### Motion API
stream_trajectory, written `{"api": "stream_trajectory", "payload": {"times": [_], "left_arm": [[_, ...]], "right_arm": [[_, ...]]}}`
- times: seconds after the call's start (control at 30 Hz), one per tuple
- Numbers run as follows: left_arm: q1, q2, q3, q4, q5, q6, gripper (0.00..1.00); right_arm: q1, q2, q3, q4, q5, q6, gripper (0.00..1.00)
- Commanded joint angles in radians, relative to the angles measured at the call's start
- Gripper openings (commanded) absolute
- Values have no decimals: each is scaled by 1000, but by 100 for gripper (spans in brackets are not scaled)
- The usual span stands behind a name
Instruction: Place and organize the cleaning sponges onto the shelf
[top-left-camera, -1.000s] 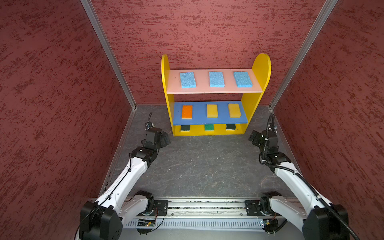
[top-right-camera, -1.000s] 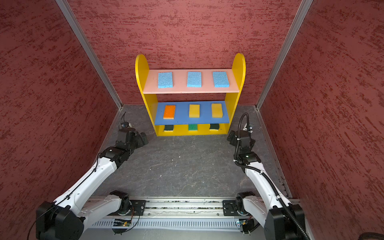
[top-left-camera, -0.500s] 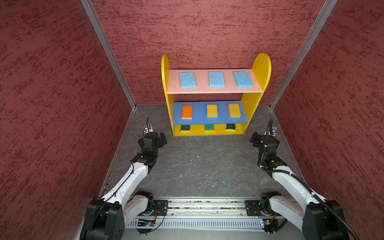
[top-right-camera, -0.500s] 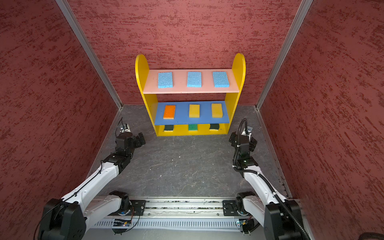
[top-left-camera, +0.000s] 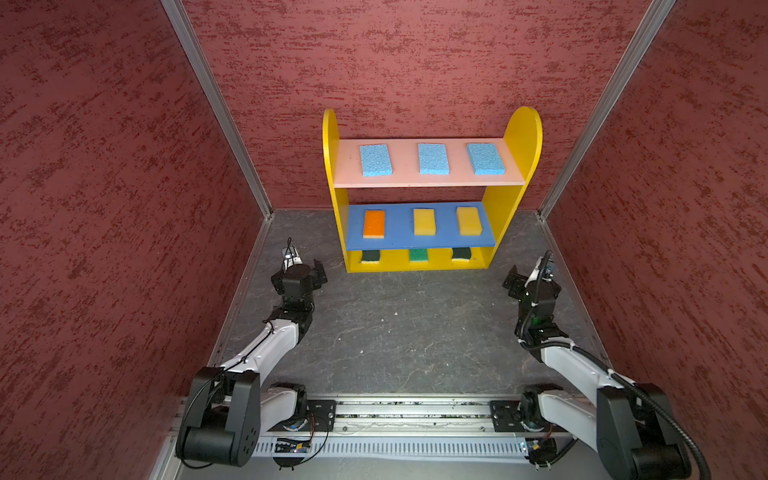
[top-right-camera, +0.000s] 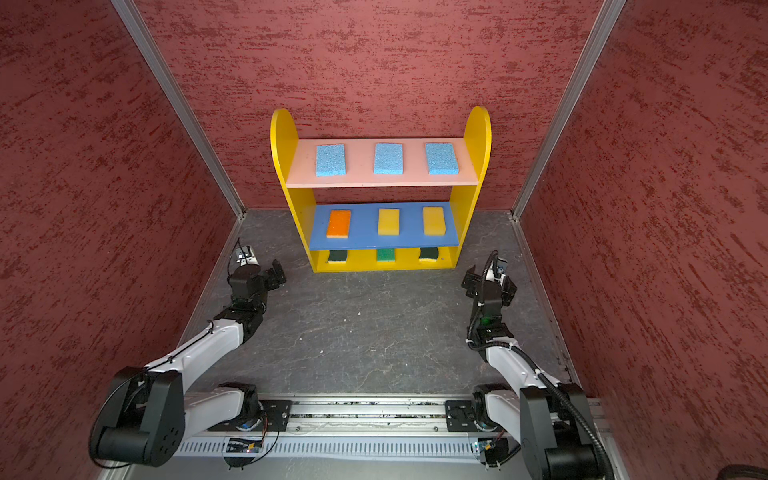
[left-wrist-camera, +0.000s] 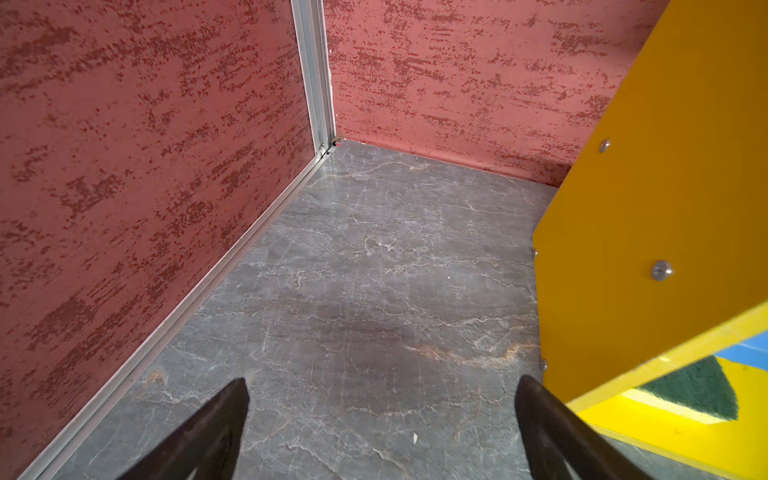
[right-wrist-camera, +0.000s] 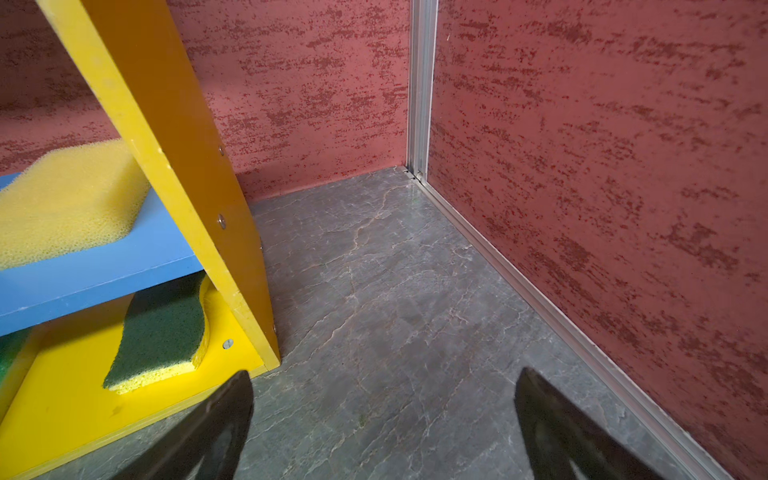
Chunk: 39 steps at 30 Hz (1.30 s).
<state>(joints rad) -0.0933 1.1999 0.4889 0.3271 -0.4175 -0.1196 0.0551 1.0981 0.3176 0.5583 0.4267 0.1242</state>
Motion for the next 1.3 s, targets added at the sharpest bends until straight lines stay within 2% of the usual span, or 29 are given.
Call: {"api": "stream_trajectory", "payload": {"times": [0.0,0.17,0.4,0.73,0.87,1.03,1.17,1.27], "left_arm": [[11,28,-30,115,14,23,100],[22,60,-64,222,46,29,99],[34,131,-74,285,37,28,99],[64,206,-86,410,85,53,99],[74,252,-125,532,121,65,99],[75,255,-116,515,171,77,99],[77,275,-134,570,227,99,99],[75,303,-148,616,267,114,99]], "right_arm": [[-28,22,-14,161,-92,-32,99],[-52,90,-44,276,-141,-21,99],[-77,162,-86,431,-122,-15,99],[-101,262,-101,556,-172,-26,99],[-101,310,-108,617,-206,-41,99],[-102,385,-125,708,-252,-57,99],[-100,450,-137,794,-290,-72,99],[-101,451,-135,785,-301,-76,99]]}}
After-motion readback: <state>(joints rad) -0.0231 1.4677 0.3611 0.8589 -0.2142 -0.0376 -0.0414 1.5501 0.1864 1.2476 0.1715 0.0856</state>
